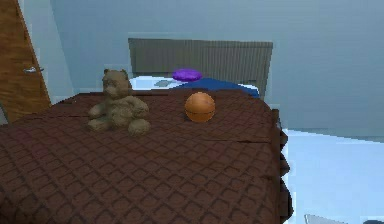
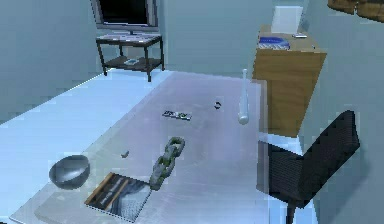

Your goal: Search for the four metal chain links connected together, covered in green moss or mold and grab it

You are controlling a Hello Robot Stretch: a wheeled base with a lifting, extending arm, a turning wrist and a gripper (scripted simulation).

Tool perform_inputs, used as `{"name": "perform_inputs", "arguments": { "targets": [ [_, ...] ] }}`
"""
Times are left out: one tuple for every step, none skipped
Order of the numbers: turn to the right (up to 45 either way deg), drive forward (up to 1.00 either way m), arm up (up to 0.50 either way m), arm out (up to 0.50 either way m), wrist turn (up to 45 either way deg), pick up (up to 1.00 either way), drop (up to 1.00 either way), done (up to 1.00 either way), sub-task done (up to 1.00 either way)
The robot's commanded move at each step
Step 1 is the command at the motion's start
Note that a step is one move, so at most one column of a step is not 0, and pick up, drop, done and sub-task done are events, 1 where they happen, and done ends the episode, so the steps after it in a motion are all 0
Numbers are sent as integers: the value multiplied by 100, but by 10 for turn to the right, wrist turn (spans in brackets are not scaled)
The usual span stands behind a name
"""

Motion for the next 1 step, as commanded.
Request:
{"name": "perform_inputs", "arguments": {
  "targets": [
    [0, 0, 0, 30, 0, 0, 0, 0, 0]
  ]
}}
